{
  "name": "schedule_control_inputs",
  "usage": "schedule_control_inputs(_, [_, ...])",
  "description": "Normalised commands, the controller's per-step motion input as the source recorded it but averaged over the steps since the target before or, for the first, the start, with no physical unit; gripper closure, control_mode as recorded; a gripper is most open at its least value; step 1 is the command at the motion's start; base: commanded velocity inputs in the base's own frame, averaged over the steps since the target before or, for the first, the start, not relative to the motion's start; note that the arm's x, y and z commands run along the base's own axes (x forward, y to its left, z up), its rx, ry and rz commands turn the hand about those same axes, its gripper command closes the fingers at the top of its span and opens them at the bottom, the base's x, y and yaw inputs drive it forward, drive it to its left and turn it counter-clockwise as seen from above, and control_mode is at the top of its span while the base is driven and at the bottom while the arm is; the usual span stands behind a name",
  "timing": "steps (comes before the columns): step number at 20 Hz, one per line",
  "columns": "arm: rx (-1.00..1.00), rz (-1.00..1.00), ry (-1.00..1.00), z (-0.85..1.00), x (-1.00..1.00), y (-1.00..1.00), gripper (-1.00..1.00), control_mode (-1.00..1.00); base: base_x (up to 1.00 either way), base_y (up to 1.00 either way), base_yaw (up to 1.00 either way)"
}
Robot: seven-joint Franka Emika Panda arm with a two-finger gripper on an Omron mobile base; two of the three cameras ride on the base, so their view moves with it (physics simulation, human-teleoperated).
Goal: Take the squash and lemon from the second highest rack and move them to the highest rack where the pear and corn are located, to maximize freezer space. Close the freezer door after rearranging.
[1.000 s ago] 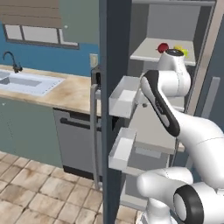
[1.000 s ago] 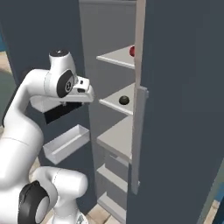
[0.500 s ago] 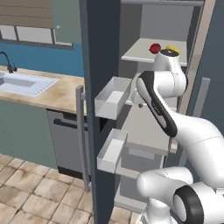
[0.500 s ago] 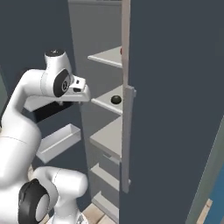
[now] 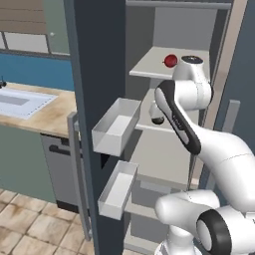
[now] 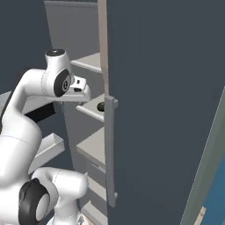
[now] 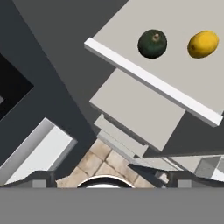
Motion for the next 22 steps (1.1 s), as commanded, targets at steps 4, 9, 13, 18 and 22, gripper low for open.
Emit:
schedule_control_inputs(4, [0.0, 0.0, 0.0, 0.0, 0.0, 0.0, -1.0, 1.0, 0.45, 0.04, -0.09])
schedule_control_inputs(9, [0.03, -0.39, 0.01, -0.3, 0.34, -0.05, -1.0, -1.0, 0.0, 0.0, 0.0])
schedule_control_inputs(13, [0.0, -0.54, 0.0, -0.39, 0.2, 0.0, -1.0, -1.0, 0.0, 0.0, 0.0])
schedule_control_inputs(18, [0.08, -0.11, 0.0, -0.22, 0.4, -0.21, -1.0, -1.0, 0.0, 0.0, 0.0])
schedule_control_inputs(22, [0.07, 0.0, 0.0, -0.27, 0.56, -0.17, -1.0, -1.0, 0.0, 0.0, 0.0])
